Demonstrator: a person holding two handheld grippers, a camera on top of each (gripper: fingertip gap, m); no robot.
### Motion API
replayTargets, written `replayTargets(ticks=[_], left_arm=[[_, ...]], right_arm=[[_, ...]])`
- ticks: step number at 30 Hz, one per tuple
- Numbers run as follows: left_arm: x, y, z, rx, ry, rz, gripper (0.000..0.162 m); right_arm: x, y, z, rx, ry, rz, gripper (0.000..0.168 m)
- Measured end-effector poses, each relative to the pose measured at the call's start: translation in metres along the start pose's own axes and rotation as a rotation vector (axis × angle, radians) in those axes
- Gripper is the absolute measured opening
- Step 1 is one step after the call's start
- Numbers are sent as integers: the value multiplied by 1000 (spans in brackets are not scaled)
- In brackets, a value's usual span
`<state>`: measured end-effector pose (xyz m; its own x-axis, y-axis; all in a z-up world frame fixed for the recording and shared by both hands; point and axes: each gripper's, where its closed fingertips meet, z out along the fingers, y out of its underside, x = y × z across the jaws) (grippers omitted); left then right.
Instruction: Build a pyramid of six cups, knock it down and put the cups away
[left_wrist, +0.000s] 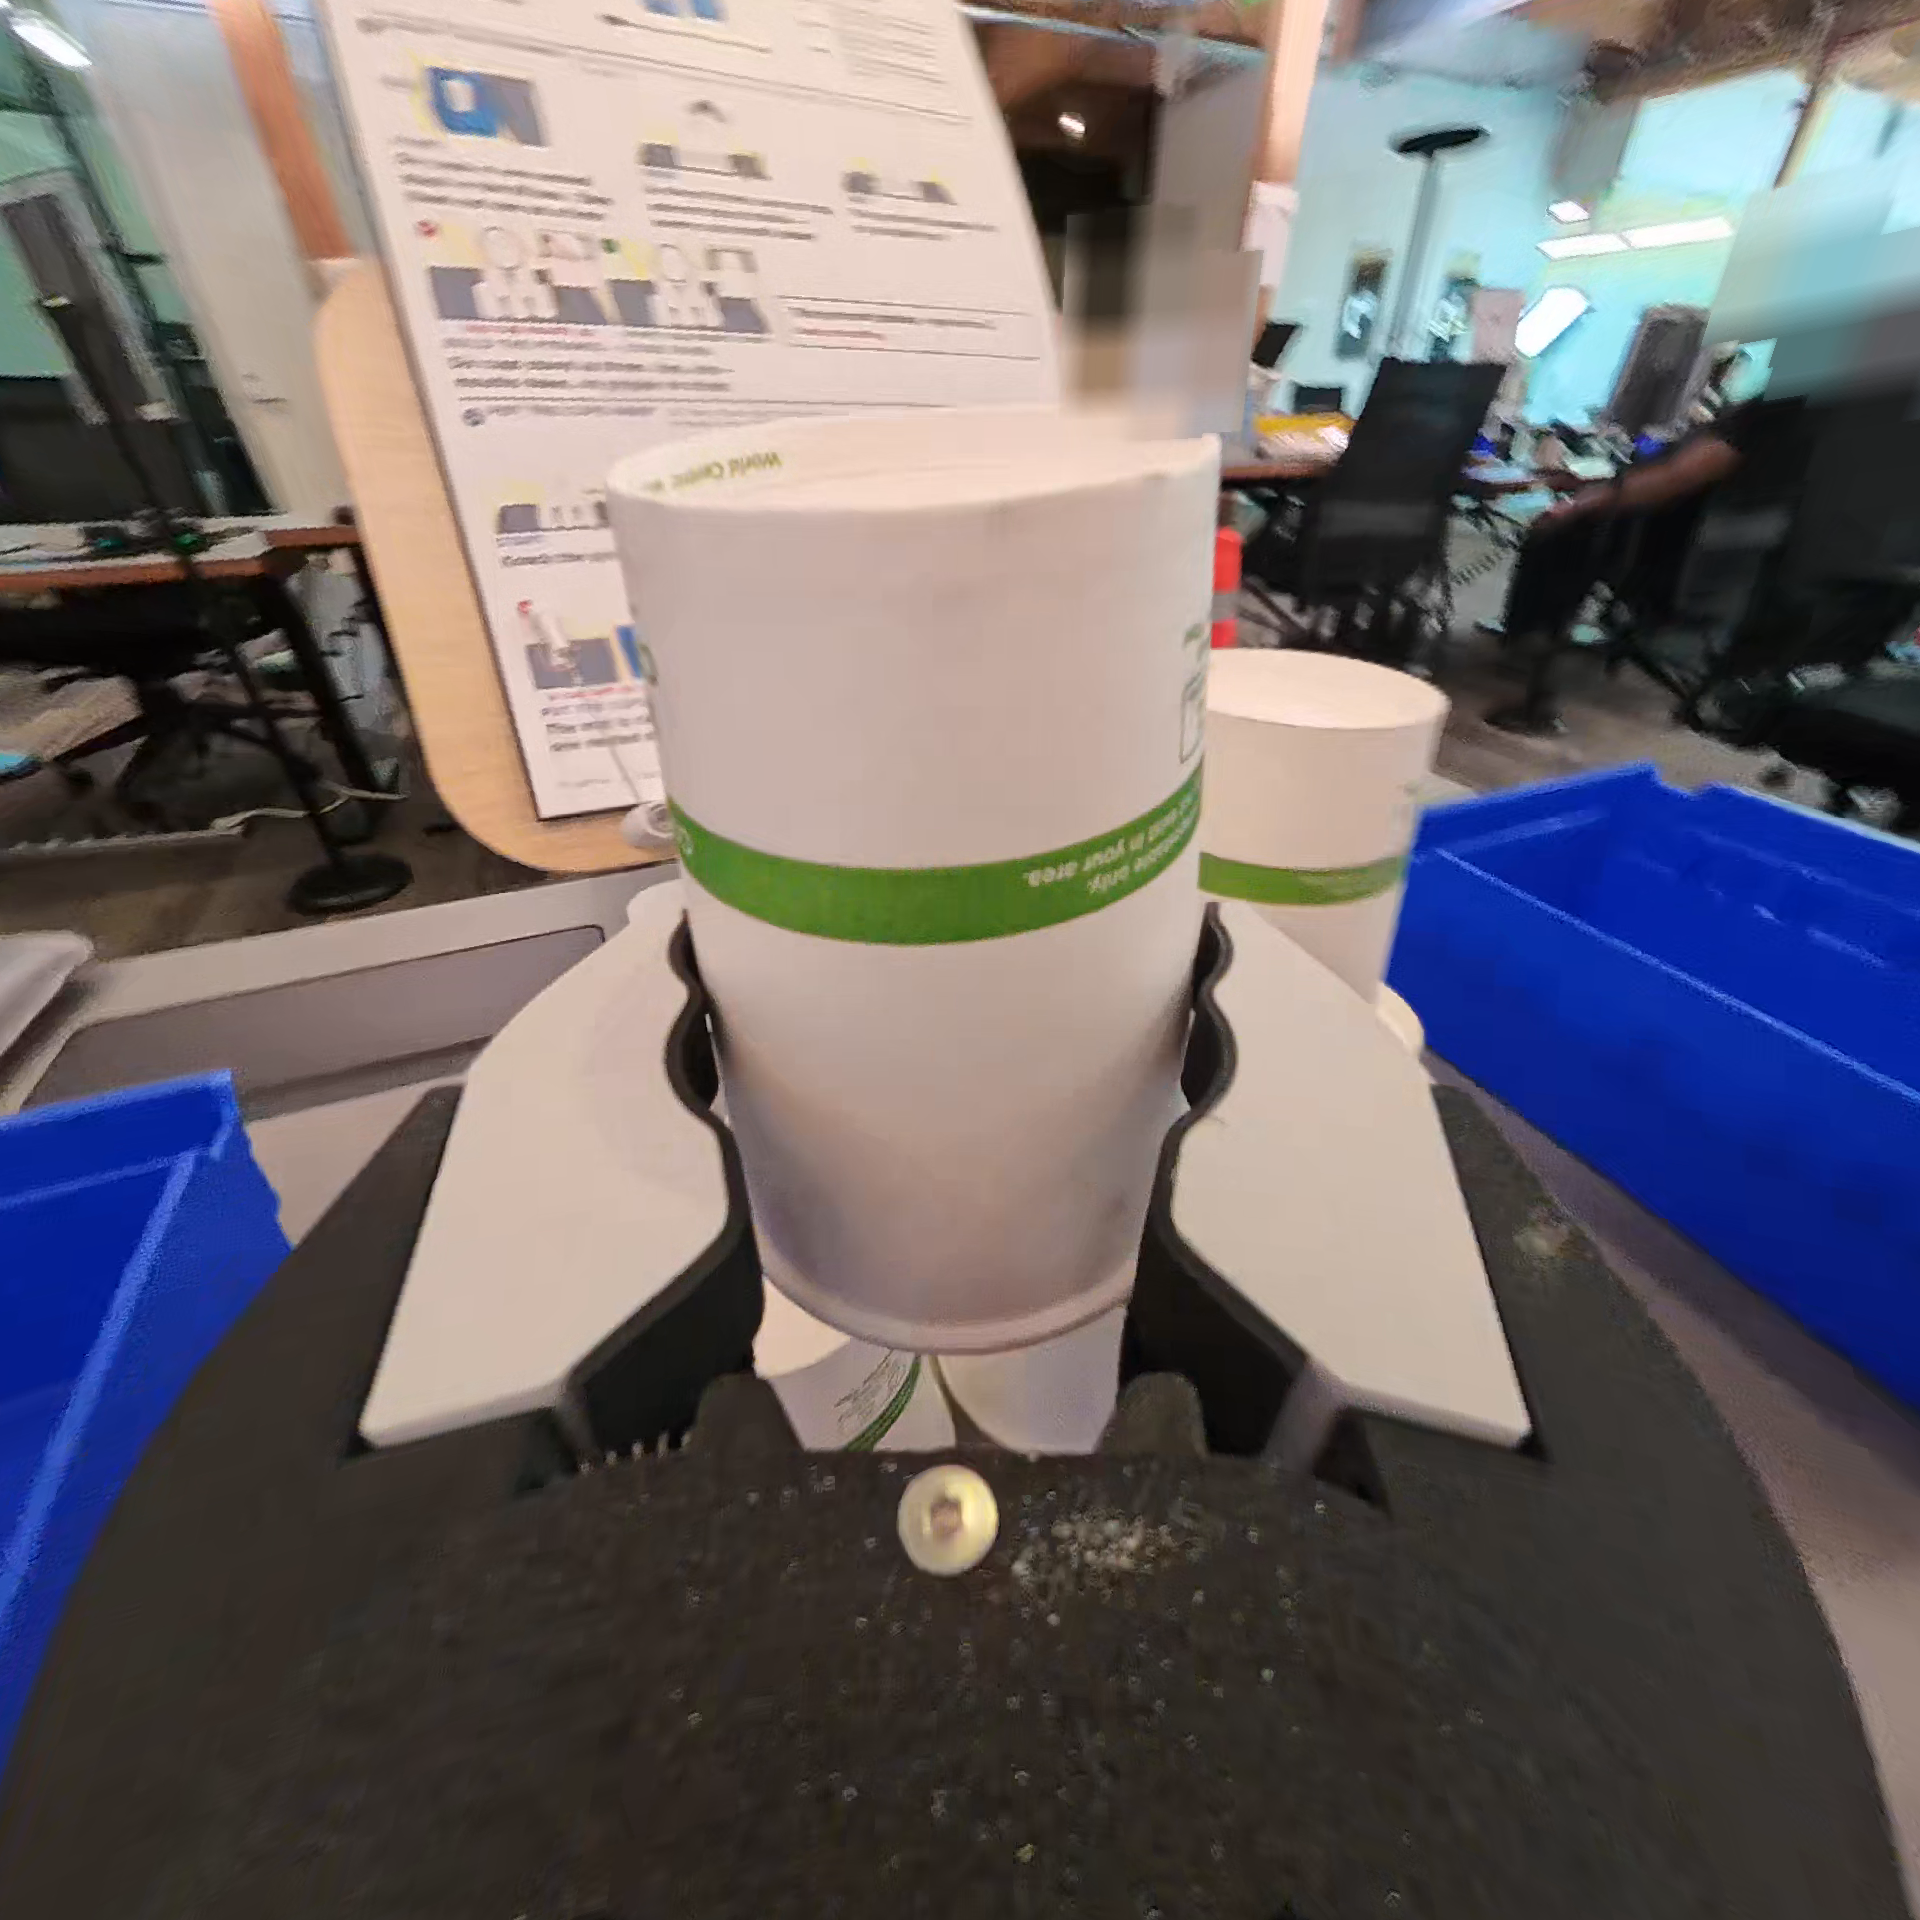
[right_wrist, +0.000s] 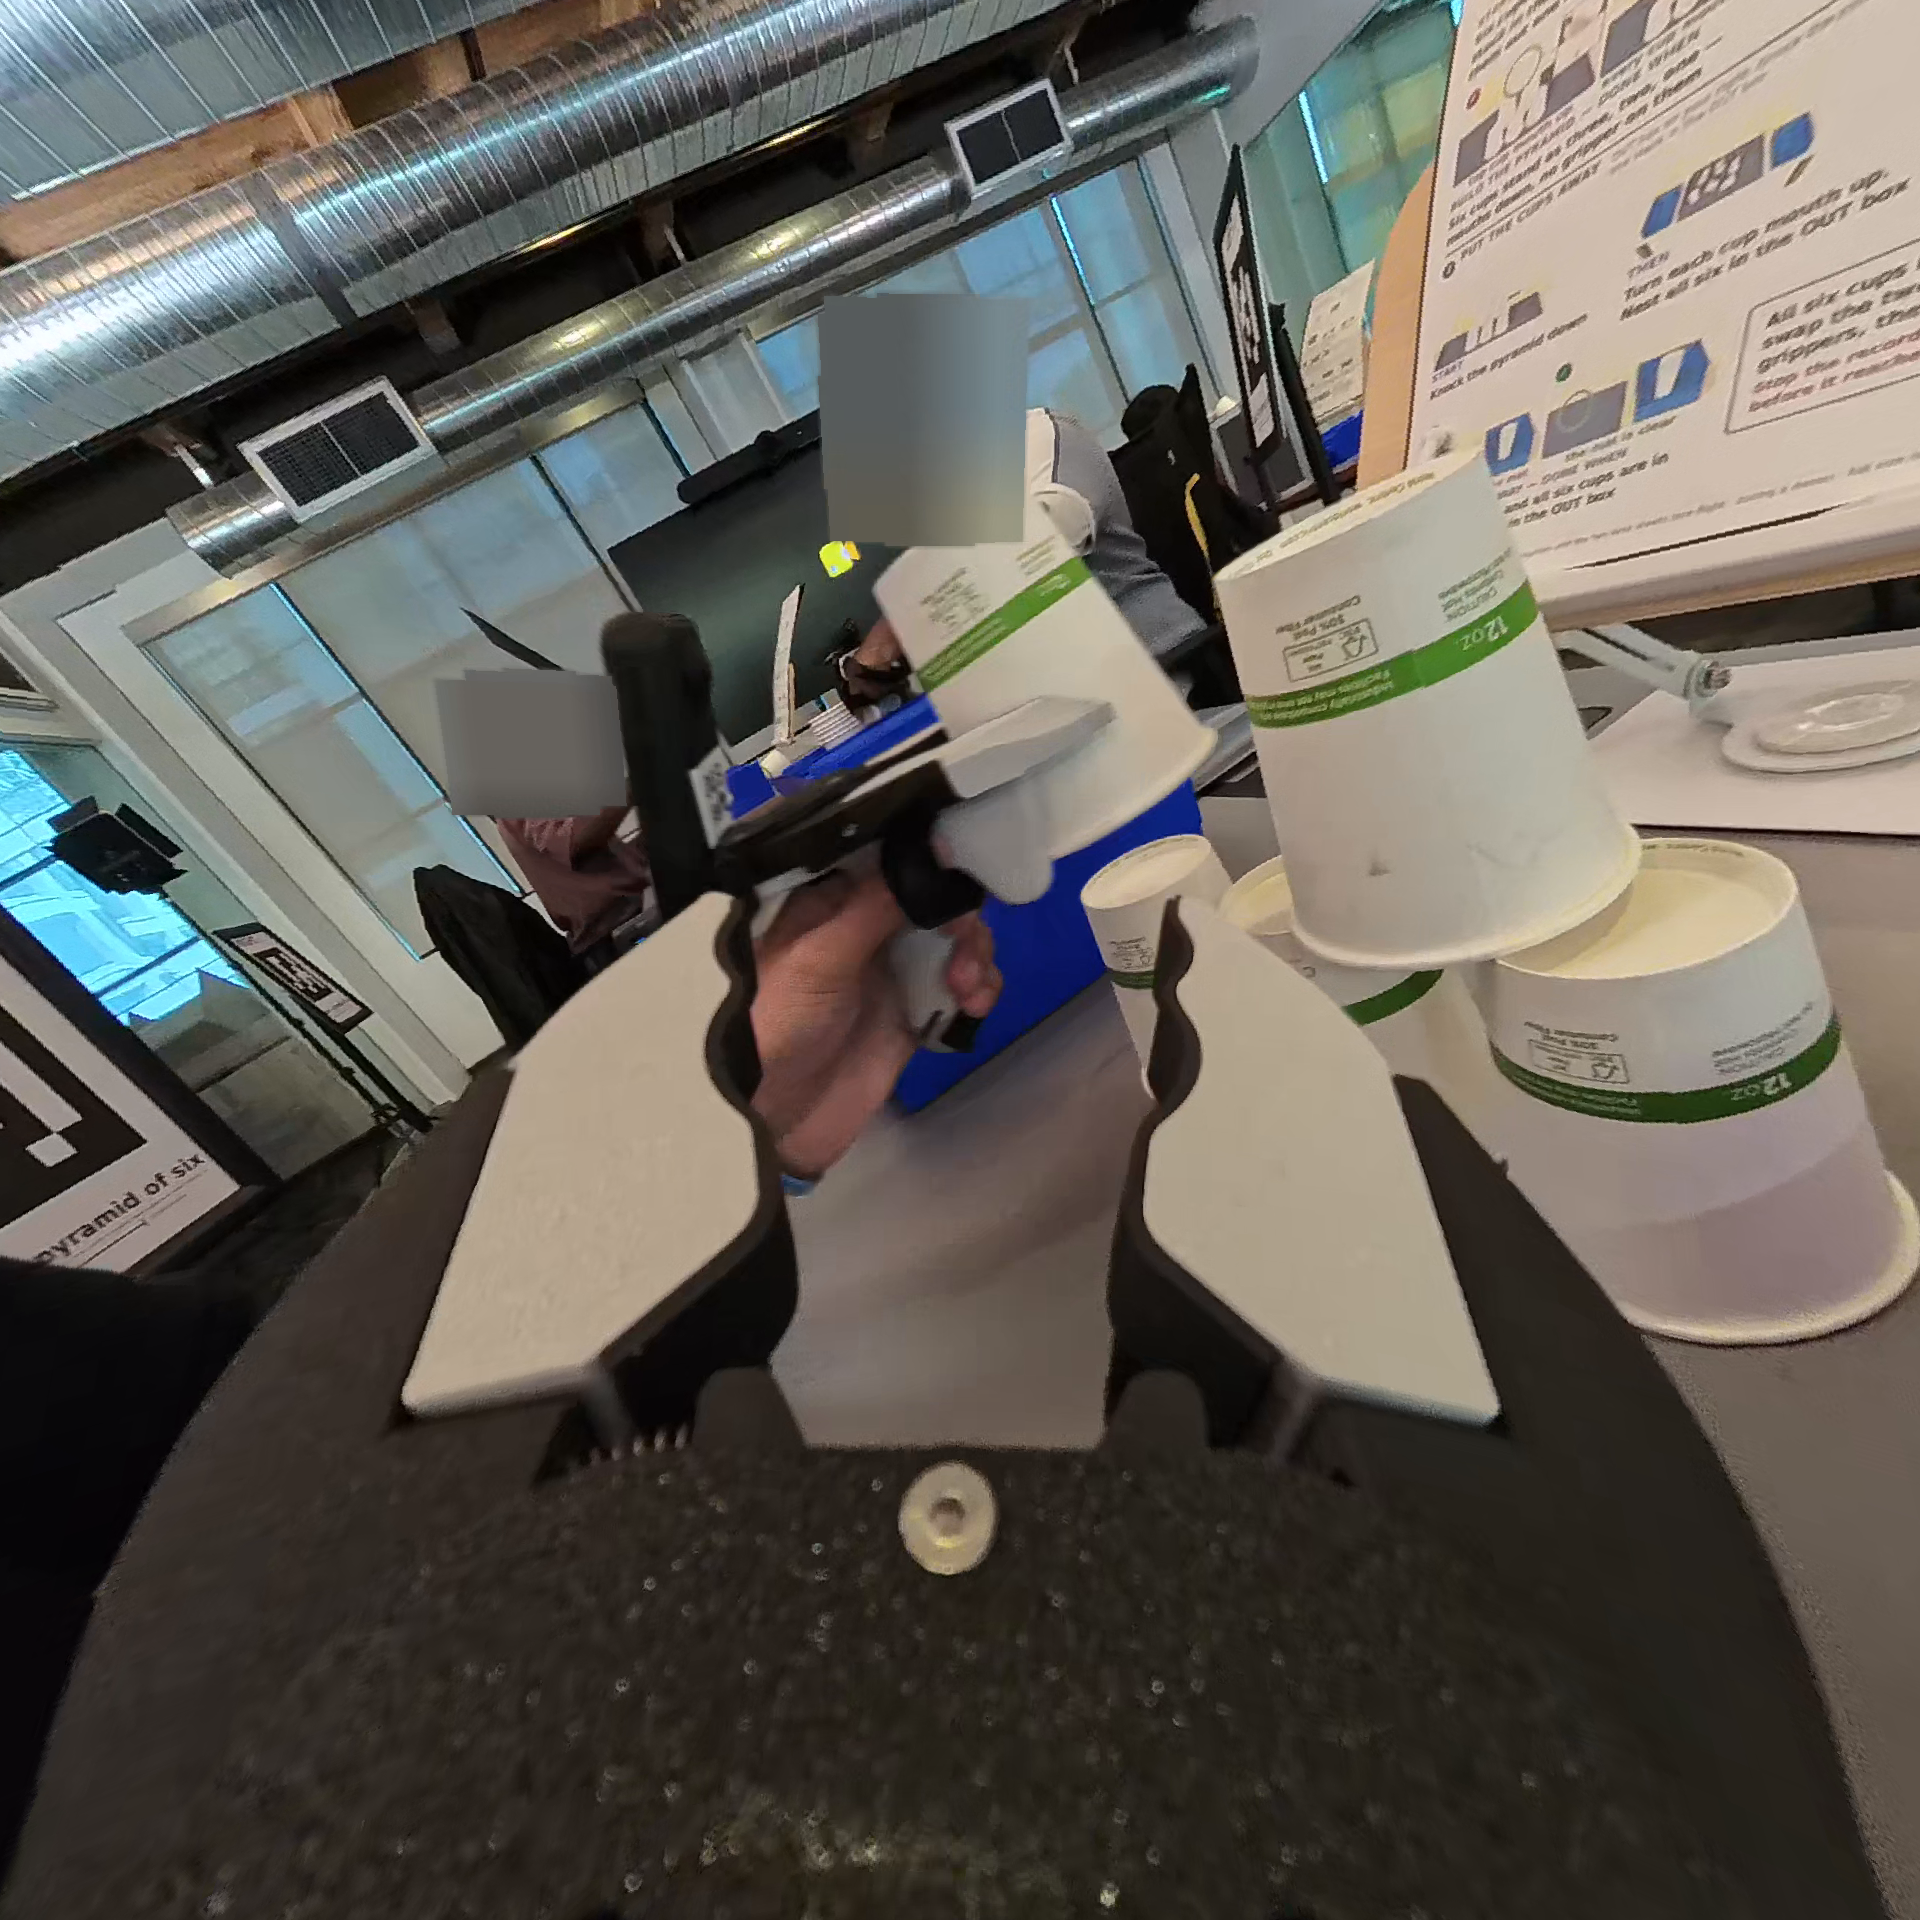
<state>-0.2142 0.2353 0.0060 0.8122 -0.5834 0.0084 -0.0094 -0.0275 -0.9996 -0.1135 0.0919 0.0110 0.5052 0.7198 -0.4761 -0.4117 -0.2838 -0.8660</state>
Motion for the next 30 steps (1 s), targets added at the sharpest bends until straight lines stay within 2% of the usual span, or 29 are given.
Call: replayTargets(ticks=[3, 8, 14, 21, 24, 27, 28, 30], left_arm=[[-4, 15, 20, 2, -110, -38, 88], [-16, 34, 35, -72, -251, 13, 88], [-21, 50, 40, -112, -249, -3, 89], [-15, 47, 40, -109, -221, 20, 91], [-9, 26, 25, -76, -186, 13, 103], [-4, -9, -12, -33, -117, 18, 112], [-4, -20, -30, -31, -95, 46, 111], [-10, -30, -67, -86, -34, 114, 99]], right_arm=[[-1, 4, 1, -12, -13, 0, 73], [-2, 4, -1, -10, -24, 7, 72], [0, 8, 0, -18, -34, 24, 71], [2, 13, 1, -36, -37, 40, 70], [3, 13, 0, -36, -36, 46, 70], [7, 15, -2, -49, -23, 40, 70], [8, 17, -3, -59, -16, 33, 71], [13, 24, -4, -94, 10, 4, 72]])
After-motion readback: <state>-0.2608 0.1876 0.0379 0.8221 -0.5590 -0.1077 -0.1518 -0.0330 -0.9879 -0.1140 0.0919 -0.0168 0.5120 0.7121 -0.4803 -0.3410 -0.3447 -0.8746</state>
